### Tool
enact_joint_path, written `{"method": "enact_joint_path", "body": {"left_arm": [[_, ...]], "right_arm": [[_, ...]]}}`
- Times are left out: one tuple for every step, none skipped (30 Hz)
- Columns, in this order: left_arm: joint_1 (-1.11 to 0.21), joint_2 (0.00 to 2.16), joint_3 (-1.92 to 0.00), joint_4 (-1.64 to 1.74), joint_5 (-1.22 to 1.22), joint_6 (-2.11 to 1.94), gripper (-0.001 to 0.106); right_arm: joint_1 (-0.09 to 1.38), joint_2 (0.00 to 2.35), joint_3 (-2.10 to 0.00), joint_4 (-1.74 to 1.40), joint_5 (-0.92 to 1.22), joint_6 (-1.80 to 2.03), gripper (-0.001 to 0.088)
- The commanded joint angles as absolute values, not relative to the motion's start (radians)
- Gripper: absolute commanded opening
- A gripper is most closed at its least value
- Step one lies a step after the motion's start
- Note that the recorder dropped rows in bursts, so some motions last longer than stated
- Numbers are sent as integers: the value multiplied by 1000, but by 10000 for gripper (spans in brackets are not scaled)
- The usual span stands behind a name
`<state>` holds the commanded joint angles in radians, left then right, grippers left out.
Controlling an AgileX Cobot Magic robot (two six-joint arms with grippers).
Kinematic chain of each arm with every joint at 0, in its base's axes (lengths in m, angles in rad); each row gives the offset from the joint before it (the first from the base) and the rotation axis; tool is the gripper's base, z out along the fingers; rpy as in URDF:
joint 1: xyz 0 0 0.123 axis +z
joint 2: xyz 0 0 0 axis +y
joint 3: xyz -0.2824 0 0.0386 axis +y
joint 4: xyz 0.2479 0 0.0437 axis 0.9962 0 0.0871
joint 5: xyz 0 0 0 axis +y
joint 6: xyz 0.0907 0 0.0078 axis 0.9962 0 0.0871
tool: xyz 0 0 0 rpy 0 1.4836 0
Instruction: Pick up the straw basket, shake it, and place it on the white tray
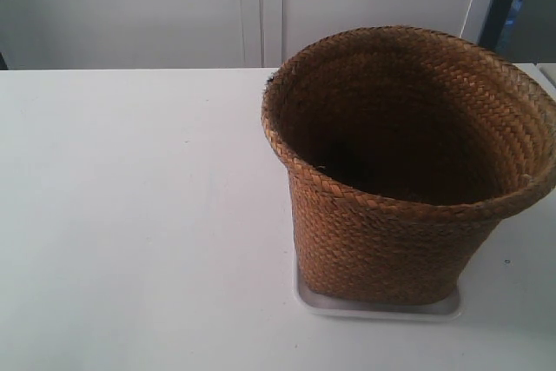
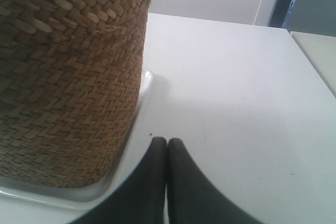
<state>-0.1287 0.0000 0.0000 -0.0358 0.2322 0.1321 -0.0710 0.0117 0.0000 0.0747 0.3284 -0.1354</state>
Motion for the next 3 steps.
{"method": "enact_joint_path", "body": {"left_arm": [[-129,0,0,-36,232,132,0],[-129,0,0,-36,232,132,0],[-129,0,0,-36,232,132,0]], "right_arm": [[-71,12,0,75,328,-135,0],[-71,12,0,75,328,-135,0],[-71,12,0,75,328,-135,0]]}}
